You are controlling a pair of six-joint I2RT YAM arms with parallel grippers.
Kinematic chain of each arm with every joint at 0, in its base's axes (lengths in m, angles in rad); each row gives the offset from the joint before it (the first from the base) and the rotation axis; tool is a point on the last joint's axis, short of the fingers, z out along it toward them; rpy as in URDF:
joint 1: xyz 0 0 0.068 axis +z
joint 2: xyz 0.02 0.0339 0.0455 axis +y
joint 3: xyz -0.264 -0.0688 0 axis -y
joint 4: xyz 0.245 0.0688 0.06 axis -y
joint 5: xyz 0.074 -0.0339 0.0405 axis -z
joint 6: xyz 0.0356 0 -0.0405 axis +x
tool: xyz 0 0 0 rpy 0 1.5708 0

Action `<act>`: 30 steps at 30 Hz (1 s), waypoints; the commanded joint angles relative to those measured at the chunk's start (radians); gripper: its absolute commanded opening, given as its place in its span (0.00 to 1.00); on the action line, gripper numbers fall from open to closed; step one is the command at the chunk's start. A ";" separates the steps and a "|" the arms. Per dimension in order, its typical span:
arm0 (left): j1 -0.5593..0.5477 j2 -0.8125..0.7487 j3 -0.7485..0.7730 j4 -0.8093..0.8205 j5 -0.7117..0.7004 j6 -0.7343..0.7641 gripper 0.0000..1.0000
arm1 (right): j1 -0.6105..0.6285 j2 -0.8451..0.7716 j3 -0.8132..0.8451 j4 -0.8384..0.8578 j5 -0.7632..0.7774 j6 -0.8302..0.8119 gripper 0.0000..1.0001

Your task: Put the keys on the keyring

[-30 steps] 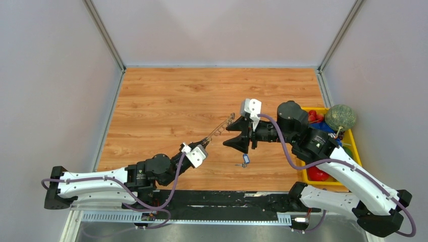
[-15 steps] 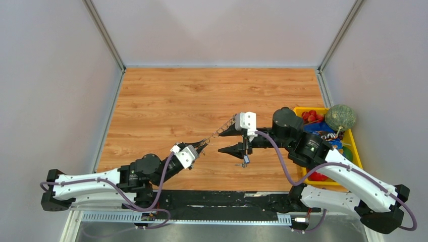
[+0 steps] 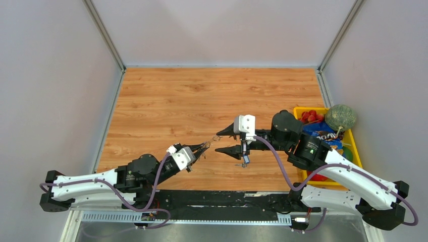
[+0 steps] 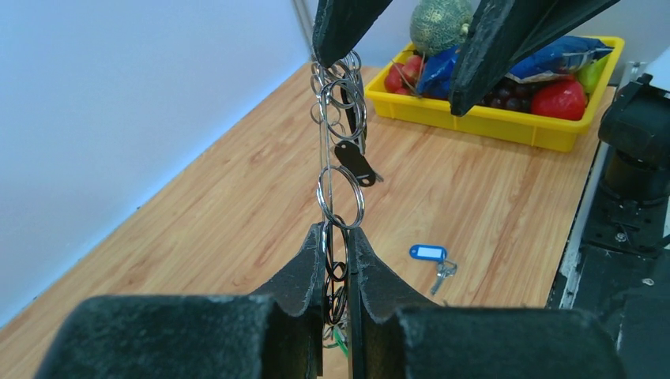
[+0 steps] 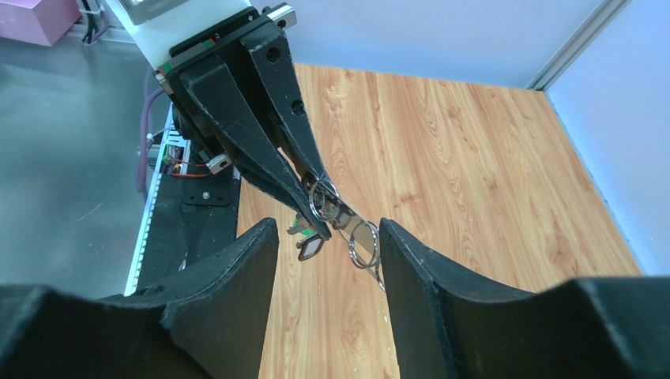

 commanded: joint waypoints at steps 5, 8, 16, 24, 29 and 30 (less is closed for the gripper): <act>-0.002 -0.042 0.040 0.045 0.039 -0.031 0.00 | 0.017 -0.015 0.007 0.046 0.035 -0.003 0.55; -0.002 -0.043 0.042 0.043 0.042 -0.030 0.00 | 0.020 -0.017 0.006 0.047 0.040 0.000 0.55; -0.002 -0.043 0.040 0.046 0.044 -0.027 0.00 | 0.022 -0.020 -0.006 0.046 0.050 0.002 0.55; -0.002 -0.037 0.042 0.045 0.033 -0.023 0.00 | 0.021 -0.051 -0.025 0.057 0.027 0.018 0.55; -0.002 -0.034 0.043 0.047 0.006 -0.019 0.00 | 0.025 -0.067 -0.027 0.079 -0.004 0.041 0.56; -0.002 -0.033 0.043 0.051 -0.001 -0.019 0.00 | 0.026 -0.067 -0.027 0.079 -0.001 0.044 0.56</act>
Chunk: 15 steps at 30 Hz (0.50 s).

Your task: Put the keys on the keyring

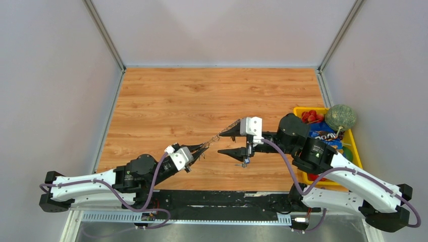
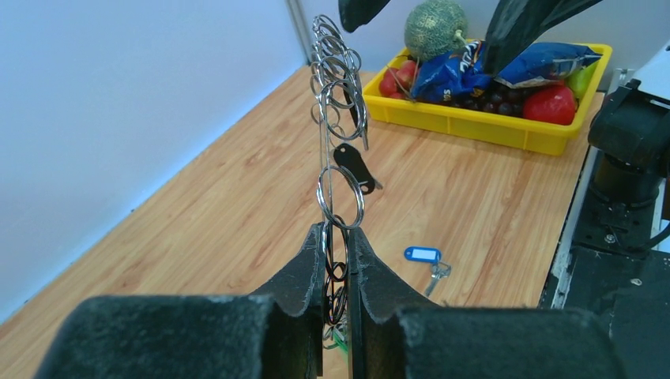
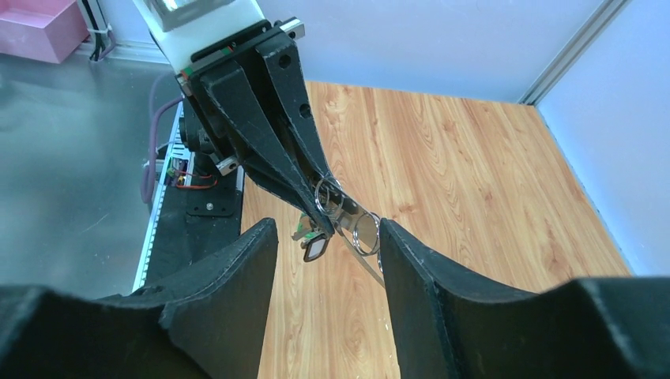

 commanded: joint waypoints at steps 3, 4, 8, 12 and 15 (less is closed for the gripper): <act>-0.002 -0.005 0.043 0.072 -0.028 -0.004 0.00 | 0.008 -0.017 -0.008 0.059 -0.011 0.031 0.56; -0.002 -0.005 0.043 0.075 -0.027 -0.004 0.00 | 0.007 -0.017 -0.012 0.059 -0.005 0.031 0.56; -0.002 -0.004 0.043 0.080 -0.022 -0.004 0.00 | 0.008 -0.011 -0.019 0.063 0.009 0.034 0.56; -0.002 -0.009 0.044 0.083 -0.014 -0.006 0.00 | 0.008 -0.005 -0.022 0.066 0.024 0.035 0.56; -0.002 -0.015 0.045 0.084 -0.004 -0.007 0.00 | 0.009 -0.004 -0.025 0.072 0.038 0.032 0.56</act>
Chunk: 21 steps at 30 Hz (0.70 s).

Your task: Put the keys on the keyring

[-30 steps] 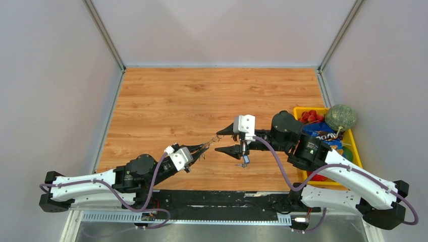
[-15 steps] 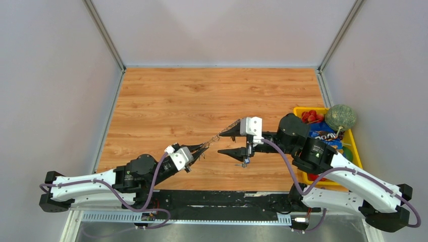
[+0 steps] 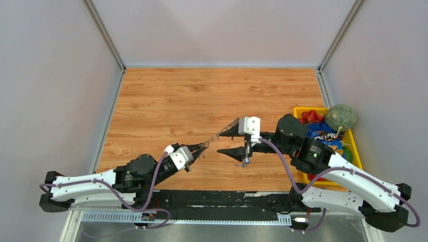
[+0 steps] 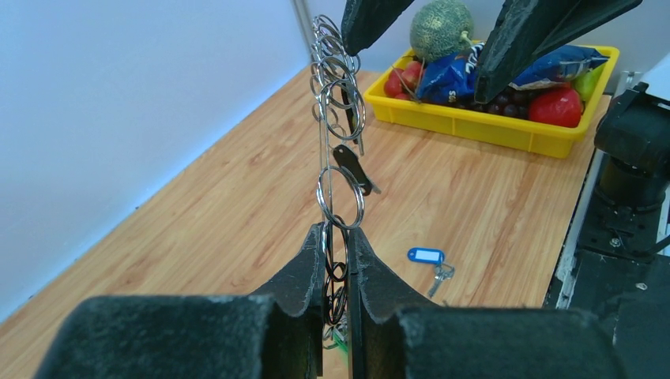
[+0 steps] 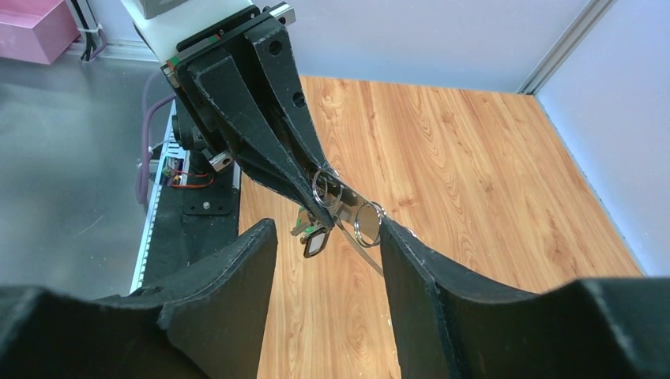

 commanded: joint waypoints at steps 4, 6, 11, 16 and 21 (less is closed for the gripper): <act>-0.003 -0.021 0.041 0.084 0.030 -0.009 0.00 | 0.005 0.008 -0.004 0.054 0.030 0.013 0.56; -0.003 -0.022 0.037 0.088 0.033 -0.009 0.00 | 0.005 0.015 -0.004 0.055 0.036 0.013 0.57; -0.002 -0.024 0.033 0.096 0.040 -0.007 0.00 | 0.005 0.026 0.000 0.057 0.044 0.013 0.57; -0.002 -0.033 0.033 0.094 0.043 -0.005 0.00 | 0.006 0.030 0.000 0.058 0.055 0.014 0.57; -0.002 -0.043 0.031 0.093 0.051 -0.008 0.00 | 0.005 0.035 -0.002 0.058 0.059 0.016 0.56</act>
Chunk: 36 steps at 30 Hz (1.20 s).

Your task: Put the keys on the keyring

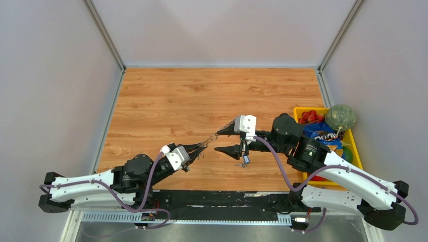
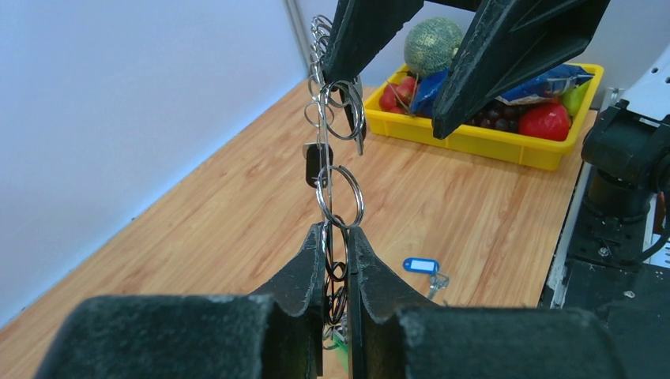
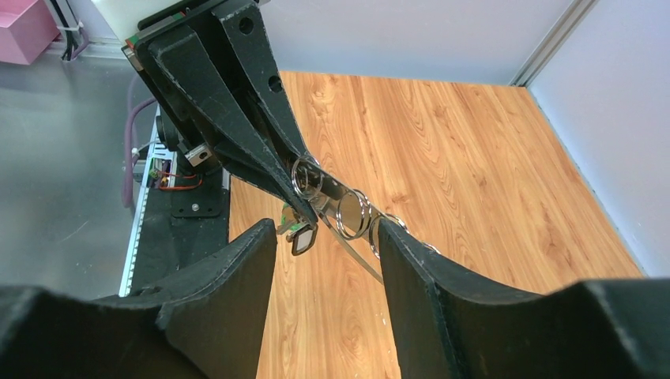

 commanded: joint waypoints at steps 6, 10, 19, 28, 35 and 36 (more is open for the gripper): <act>-0.002 -0.022 0.028 0.091 0.037 -0.010 0.00 | 0.006 0.016 0.002 0.040 0.021 0.022 0.56; -0.002 -0.020 0.026 0.093 0.040 -0.009 0.00 | 0.004 0.019 0.007 0.051 0.011 0.027 0.54; -0.002 -0.008 0.023 0.096 0.029 -0.003 0.00 | 0.005 0.042 0.019 0.066 -0.020 0.041 0.40; -0.003 -0.008 0.024 0.096 0.031 -0.003 0.00 | 0.005 0.052 0.022 0.084 0.016 0.058 0.19; -0.002 -0.005 0.023 0.108 0.025 -0.008 0.00 | 0.005 0.053 0.016 0.095 0.033 0.057 0.00; -0.003 0.000 0.024 0.112 0.012 -0.007 0.01 | 0.005 0.052 0.013 0.101 0.024 0.057 0.00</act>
